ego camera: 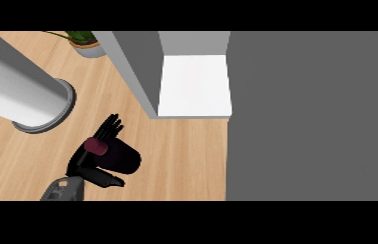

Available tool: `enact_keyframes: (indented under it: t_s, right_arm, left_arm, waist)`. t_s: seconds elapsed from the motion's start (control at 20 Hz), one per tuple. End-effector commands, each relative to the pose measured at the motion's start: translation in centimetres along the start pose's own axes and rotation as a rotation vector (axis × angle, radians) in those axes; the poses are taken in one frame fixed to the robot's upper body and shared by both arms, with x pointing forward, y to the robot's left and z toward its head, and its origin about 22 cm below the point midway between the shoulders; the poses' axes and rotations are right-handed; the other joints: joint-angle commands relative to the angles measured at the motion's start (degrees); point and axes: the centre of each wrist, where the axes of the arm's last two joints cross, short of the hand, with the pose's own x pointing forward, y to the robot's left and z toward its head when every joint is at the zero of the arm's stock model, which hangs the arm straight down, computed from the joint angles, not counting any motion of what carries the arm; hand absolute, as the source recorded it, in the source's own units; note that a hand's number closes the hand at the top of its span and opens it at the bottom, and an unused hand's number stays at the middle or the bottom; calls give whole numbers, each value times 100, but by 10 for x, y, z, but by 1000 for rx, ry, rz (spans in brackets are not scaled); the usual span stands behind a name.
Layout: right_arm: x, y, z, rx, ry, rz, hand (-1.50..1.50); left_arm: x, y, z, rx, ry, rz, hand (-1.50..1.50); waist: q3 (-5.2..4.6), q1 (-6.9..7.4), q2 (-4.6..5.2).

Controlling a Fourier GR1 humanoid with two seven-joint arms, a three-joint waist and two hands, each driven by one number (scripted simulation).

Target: Pick up the wine, place it into the cabinet and close the cabinet

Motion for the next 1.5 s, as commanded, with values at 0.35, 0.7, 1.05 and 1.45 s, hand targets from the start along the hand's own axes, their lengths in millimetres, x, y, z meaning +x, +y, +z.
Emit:
enact_keyframes:
  t_s: [0.35, 0.7, 1.05, 1.45]
  right_arm:
    - [7, -5, 9, -12, -8, 8, -150]
    - [3, -6, 3, -3, -25, 6, -150]
    - [-4, 0, -4, 23, -17, 5, -150]
    - [5, -7, -18, -8, -21, 32, -150]
  left_arm:
    - [-24, -10, 7, -32, -53, 163, -150]
    - [-23, -2, 0, -47, -31, 186, 150]
    - [-39, -23, 5, -70, -32, 193, 150]
    - [-37, -20, 5, -116, -36, 158, 150]
  waist:
    - [2, 1, -7]
    - [-5, -43, 13]
    - [-7, -38, 20]
    - [-5, -1, 15]
